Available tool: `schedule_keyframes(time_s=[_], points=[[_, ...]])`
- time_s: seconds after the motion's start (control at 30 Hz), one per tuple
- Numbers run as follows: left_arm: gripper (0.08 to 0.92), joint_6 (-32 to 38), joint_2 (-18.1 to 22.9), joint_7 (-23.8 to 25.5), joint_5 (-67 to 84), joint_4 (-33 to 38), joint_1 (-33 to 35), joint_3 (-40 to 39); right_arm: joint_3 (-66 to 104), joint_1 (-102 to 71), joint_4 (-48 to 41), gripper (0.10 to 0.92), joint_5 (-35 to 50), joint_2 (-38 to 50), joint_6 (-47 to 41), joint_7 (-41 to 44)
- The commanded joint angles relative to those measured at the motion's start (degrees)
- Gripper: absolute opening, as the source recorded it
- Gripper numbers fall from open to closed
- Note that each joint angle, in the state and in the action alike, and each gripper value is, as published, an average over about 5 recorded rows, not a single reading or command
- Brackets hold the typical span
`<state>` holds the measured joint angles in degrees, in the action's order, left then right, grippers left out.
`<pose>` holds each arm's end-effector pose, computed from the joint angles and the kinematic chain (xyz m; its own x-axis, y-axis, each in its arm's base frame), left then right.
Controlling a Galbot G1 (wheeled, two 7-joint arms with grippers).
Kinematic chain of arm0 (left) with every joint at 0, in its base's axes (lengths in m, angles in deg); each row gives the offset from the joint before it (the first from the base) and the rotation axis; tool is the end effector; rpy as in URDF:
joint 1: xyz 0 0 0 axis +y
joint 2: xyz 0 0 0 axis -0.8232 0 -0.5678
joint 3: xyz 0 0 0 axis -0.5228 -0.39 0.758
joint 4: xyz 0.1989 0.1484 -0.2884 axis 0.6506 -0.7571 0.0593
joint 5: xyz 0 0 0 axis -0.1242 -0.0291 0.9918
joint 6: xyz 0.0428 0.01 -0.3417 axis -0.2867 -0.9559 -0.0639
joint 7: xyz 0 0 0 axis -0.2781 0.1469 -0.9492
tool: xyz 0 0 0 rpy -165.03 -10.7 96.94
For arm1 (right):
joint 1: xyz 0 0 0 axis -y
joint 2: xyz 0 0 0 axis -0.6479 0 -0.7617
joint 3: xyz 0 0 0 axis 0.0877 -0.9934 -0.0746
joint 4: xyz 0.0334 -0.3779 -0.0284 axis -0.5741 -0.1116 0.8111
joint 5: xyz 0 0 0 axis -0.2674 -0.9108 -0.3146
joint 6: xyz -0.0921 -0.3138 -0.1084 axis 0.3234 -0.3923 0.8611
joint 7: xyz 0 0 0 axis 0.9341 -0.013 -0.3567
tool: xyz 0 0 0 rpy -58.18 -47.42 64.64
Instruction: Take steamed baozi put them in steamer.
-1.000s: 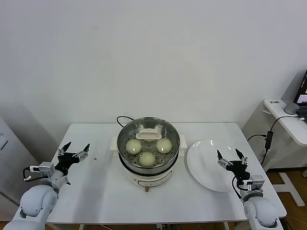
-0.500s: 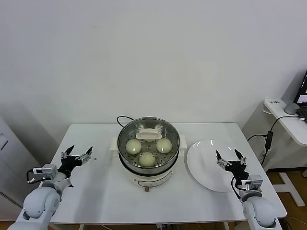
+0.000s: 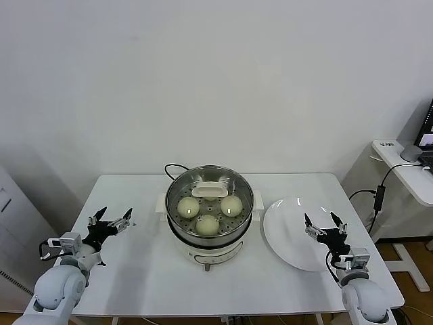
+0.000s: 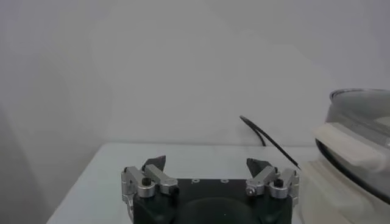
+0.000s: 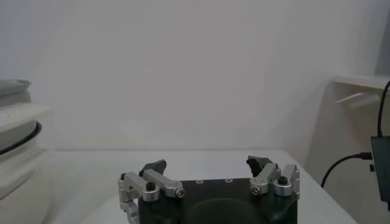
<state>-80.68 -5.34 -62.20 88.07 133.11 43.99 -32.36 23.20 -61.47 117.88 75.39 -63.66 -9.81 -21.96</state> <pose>0.2896 0.1670 -0.3326 -0.9594 0.1045 0.2621 0.0945 0.9942 -0.0505 0.2660 -0.1735 -0.3878 -0.9877 0.0056 0.1562 0.0035 0.9999 -0.0136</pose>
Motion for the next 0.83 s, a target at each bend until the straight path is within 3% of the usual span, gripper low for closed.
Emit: schedule_keyframes(time_s=[0.03, 0.83], points=[[0.823, -0.09, -0.02, 0.0, 0.39, 0.03, 0.07, -0.07, 0.0, 0.01, -0.16, 0.823, -0.11, -0.34, -0.04, -0.26], [0.823, -0.52, 0.17, -0.12, 0.58, 0.15, 0.09, -0.12, -0.27, 0.15, -0.29, 0.823, 0.53, -0.06, -0.43, -1.2]])
